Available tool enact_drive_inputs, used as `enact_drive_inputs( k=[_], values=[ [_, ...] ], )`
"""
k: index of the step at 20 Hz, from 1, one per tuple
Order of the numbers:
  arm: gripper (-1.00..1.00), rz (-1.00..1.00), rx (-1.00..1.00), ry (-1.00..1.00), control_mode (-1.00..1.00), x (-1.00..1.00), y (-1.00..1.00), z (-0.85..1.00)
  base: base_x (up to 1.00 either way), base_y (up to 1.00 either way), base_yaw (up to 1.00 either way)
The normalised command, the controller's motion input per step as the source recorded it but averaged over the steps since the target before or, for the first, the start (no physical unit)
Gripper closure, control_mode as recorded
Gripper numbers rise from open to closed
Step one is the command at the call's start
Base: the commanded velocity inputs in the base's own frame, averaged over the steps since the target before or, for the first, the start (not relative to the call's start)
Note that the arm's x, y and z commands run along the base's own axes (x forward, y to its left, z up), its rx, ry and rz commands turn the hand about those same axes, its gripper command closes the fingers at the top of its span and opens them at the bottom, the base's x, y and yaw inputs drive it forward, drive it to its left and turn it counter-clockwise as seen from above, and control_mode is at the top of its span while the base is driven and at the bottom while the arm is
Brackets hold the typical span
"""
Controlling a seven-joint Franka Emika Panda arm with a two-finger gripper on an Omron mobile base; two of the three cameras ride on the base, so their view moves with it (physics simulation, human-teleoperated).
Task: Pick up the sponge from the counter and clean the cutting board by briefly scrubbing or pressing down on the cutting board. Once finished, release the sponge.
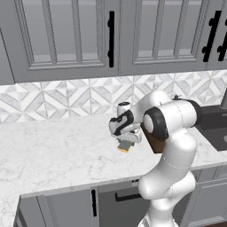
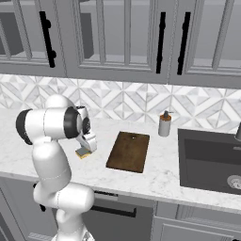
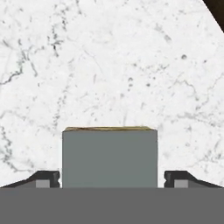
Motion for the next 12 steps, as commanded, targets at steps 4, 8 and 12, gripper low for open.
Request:
enact_drive_inputs(
  k=[4,8,12],
  values=[
    [-1.00,0.00,0.00,-0.04,-1.00,-0.18,0.00,0.37,0.00,0.00,0.00],
    [-1.00,0.00,0.00,0.00,-1.00,-0.71,-0.07,1.00,0.00,0.00,0.00],
    [-1.00,0.01,0.00,-0.21,-1.00,-0.99,-0.24,0.99,0.00,0.00,0.00]
  ],
)
